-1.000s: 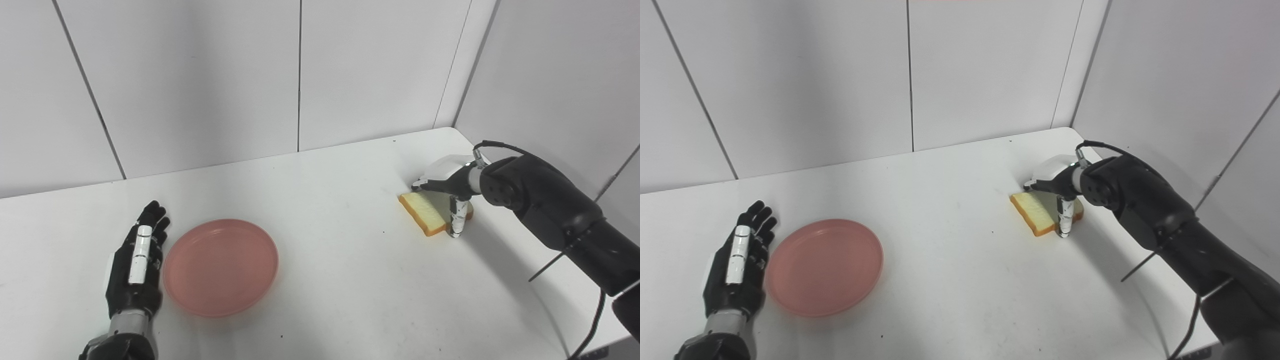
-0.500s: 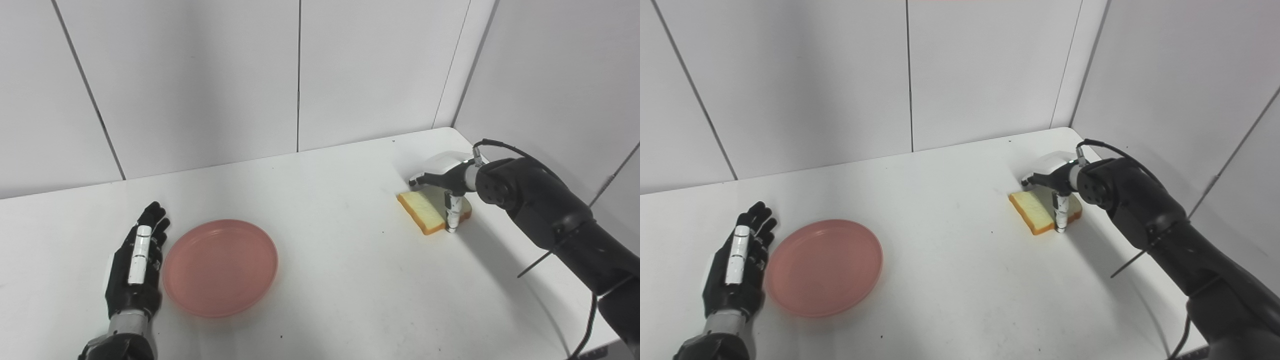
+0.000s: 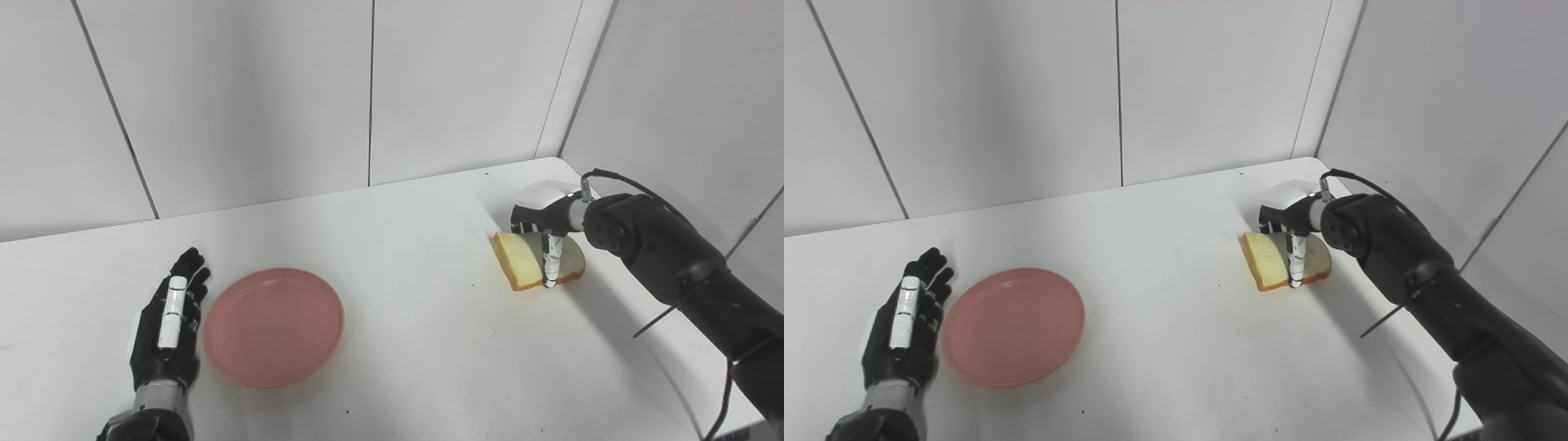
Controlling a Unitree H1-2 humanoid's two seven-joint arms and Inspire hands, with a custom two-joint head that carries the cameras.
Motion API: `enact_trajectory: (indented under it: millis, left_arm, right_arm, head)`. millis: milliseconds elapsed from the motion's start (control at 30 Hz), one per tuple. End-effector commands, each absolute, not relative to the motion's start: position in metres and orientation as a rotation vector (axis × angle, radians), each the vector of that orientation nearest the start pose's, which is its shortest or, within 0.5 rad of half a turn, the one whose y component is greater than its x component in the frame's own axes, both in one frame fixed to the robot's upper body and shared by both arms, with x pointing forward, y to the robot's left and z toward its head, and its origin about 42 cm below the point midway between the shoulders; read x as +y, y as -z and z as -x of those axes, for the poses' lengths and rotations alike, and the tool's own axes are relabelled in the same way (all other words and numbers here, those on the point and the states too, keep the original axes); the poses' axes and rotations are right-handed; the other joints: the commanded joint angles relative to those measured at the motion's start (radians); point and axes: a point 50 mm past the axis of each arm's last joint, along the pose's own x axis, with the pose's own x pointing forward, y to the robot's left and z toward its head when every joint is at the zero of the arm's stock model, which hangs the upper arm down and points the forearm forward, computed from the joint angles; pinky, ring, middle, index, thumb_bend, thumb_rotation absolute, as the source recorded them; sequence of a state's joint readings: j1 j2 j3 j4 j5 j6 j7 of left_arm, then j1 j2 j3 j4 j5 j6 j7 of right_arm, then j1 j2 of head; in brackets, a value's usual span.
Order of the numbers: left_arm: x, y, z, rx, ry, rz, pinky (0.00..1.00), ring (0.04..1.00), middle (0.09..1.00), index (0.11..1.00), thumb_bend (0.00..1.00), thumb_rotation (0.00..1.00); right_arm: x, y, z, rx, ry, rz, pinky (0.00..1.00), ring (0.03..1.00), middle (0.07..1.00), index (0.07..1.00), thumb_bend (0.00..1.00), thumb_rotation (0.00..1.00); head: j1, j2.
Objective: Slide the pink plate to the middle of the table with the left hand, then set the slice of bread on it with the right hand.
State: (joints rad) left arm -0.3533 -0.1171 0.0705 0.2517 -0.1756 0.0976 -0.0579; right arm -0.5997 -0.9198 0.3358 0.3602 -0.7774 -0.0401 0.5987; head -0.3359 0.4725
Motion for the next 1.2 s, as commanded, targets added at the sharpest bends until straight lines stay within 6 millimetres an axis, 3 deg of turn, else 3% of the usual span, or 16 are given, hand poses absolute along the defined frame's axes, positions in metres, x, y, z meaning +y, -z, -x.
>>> enact_trajectory:
  millis: [0,167,200,367,633,1167]
  left_arm:
    - [0.146,-0.127,-0.388,0.062,0.126,0.298,0.99,0.912,0.902,0.796,0.67,0.69]
    - [0.143,-0.125,-0.388,0.063,0.136,0.279,0.97,0.911,0.913,0.795,0.66,0.71]
    - [0.143,-0.125,-0.388,0.063,0.138,0.272,0.96,0.91,0.915,0.797,0.66,0.72]
    - [0.142,-0.125,-0.389,0.069,0.134,0.274,0.94,0.901,0.906,0.804,0.66,0.72]
    - [0.138,-0.125,-0.388,0.061,0.137,0.27,0.95,0.904,0.908,0.807,0.66,0.72]
    - [0.129,-0.123,-0.388,0.058,0.146,0.252,0.96,0.907,0.922,0.811,0.65,0.74]
  right_arm:
    - [-0.461,-0.28,-0.419,0.411,-0.431,1.771,0.4,0.458,0.471,0.519,0.53,0.01]
    - [-0.454,-0.294,-0.416,0.406,-0.43,1.785,0.4,0.454,0.487,0.496,0.53,0.01]
    - [-0.453,-0.296,-0.416,0.399,-0.431,1.785,0.41,0.47,0.488,0.595,0.55,0.0]
    - [-0.438,-0.309,-0.419,0.364,-0.443,1.791,0.45,0.517,0.491,0.754,0.56,0.0]
    - [-0.4,-0.331,-0.424,0.197,-0.507,1.844,0.44,0.495,0.489,0.657,0.56,0.0]
    - [-0.306,-0.355,-0.439,-0.04,-0.628,1.874,0.42,0.496,0.491,0.658,0.56,0.0]
  head:
    - [0.0,0.001]
    - [0.005,-0.001]
    - [0.006,-0.002]
    - [0.007,-0.004]
    - [0.025,-0.006]
    - [0.087,-0.012]
